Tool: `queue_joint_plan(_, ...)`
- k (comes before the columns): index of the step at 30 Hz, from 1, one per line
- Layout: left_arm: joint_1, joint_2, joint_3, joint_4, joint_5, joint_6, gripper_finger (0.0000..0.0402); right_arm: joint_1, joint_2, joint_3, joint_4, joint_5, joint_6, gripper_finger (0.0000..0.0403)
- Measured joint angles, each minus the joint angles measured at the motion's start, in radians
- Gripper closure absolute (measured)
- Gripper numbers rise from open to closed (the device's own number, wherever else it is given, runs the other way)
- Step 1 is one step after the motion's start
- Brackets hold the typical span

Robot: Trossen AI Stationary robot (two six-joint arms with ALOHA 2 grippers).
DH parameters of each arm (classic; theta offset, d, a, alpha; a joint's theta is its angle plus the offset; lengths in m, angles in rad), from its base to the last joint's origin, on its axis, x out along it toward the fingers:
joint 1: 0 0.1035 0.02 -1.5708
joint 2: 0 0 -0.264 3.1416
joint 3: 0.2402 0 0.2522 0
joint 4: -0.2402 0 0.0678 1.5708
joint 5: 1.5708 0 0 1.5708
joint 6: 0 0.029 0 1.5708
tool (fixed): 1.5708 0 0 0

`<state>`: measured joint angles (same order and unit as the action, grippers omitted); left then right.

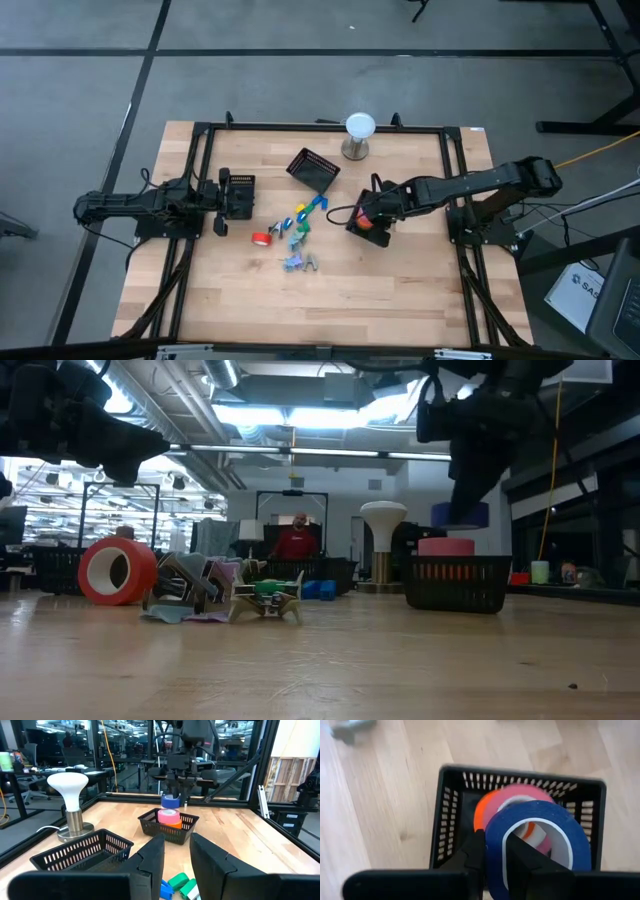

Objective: Pick and place Stapler, Stapler remover, tape
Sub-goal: Put the blue tape into the right black bin

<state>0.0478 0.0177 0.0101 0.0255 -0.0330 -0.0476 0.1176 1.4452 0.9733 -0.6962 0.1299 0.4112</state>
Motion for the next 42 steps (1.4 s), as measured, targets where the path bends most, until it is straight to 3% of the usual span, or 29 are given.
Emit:
queue_joint_plan(13, 0.000, 0.000, 0.000, 0.001, 0.000, 0.000, 0.0313, -0.029, 0.065, 0.001, 0.050, 0.001, 0.001, 0.0356)
queue_joint_plan(28, 0.000, 0.000, 0.000, 0.000, 0.000, 0.000, 0.0313, -0.029, 0.067, 0.001, 0.060, 0.000, 0.004, 0.0329)
queue_joint_plan(42, 0.000, 0.000, 0.000, 0.000, 0.000, 0.000, 0.0313, -0.029, 0.067, 0.080, 0.020, -0.045, 0.109, 0.0326)
